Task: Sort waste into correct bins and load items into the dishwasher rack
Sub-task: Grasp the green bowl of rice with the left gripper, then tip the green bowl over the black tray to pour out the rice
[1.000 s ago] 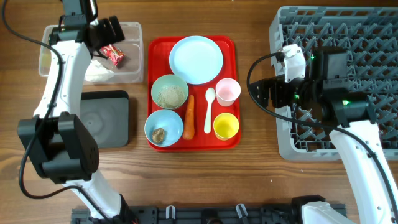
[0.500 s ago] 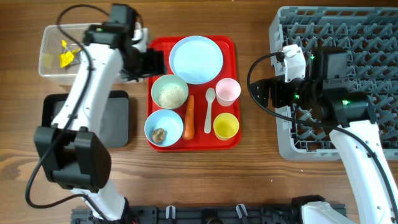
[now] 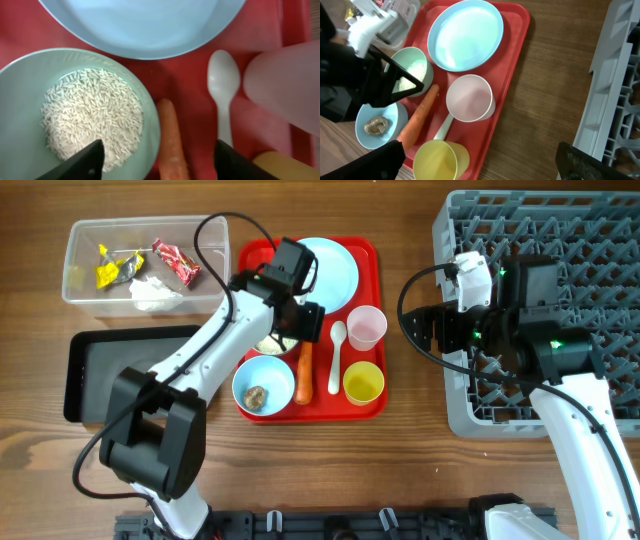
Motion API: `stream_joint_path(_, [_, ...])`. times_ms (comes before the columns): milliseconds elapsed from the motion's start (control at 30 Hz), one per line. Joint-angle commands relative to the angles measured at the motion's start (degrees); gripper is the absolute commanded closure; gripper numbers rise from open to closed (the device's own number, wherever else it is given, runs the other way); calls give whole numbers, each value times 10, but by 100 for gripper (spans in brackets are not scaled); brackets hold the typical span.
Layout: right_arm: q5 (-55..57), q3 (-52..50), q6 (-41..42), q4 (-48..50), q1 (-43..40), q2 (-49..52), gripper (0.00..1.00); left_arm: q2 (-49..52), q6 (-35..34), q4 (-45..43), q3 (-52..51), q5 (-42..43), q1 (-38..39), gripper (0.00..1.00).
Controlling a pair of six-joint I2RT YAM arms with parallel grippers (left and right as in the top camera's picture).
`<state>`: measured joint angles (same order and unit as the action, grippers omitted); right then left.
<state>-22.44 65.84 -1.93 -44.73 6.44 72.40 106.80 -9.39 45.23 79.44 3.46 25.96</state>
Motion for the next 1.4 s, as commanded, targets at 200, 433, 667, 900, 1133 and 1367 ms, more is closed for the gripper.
stream_joint_path(200, [5,9,6,1,0,5,0,2,-1,-76,-81,-20,2,44])
stream_joint_path(433, [5,9,6,1,0,5,0,23,-1,-80,-82,-20,2,80])
stream_joint_path(667, [5,9,6,1,0,5,0,19,-3,-75,-74,-20,2,96])
stream_joint_path(900, [5,9,5,1,0,5,0,-42,-29,-9,1,-21,1,96])
stream_joint_path(1133, [5,9,4,1,0,5,0,-123,-50,31,31,-21,-23,96])
stream_joint_path(1367, [6,9,4,2,0,5,0,-196,-98,152,31,-5,-124,96])
